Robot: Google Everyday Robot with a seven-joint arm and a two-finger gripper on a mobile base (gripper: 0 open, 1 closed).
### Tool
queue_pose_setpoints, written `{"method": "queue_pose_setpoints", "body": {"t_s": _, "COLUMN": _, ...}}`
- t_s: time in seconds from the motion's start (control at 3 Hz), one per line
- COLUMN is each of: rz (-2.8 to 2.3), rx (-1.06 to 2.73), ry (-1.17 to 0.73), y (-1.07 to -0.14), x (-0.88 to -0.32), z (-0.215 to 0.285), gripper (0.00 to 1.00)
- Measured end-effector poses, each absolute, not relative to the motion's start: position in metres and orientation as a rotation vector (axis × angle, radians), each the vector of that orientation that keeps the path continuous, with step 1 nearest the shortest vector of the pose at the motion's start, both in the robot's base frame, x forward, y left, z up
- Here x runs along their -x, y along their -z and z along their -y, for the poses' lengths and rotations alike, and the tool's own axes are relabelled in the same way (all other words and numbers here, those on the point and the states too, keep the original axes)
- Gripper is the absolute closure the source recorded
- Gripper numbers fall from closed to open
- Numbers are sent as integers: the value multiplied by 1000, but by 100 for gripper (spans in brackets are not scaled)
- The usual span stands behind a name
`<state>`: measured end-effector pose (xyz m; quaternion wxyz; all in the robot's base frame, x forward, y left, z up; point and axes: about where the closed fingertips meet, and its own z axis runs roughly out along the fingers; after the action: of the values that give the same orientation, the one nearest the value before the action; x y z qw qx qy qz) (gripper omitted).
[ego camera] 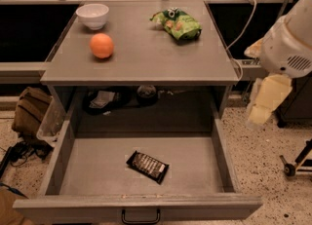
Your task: Pick rxbar chocolate from top drawer and place on counter
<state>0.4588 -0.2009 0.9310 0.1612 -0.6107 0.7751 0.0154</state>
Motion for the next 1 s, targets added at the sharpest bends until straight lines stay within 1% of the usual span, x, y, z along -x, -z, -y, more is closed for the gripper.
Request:
{"method": "queue_pose_setpoints", "body": {"t_s": 0.33, "rz": -2193, "rx": 1807, "ry": -164, "y": -888, "x": -476, "z": 179, "gripper": 0}}
{"method": "queue_pose_setpoints", "body": {"t_s": 0.67, "rz": -2198, "rx": 1809, "ry": -166, "y": -881, "x": -473, "z": 173, "gripper": 0}}
{"method": "queue_pose_setpoints", "body": {"t_s": 1.0, "rz": -2166, "rx": 1778, "ry": -218, "y": -861, "x": -454, "z": 151, "gripper": 0}}
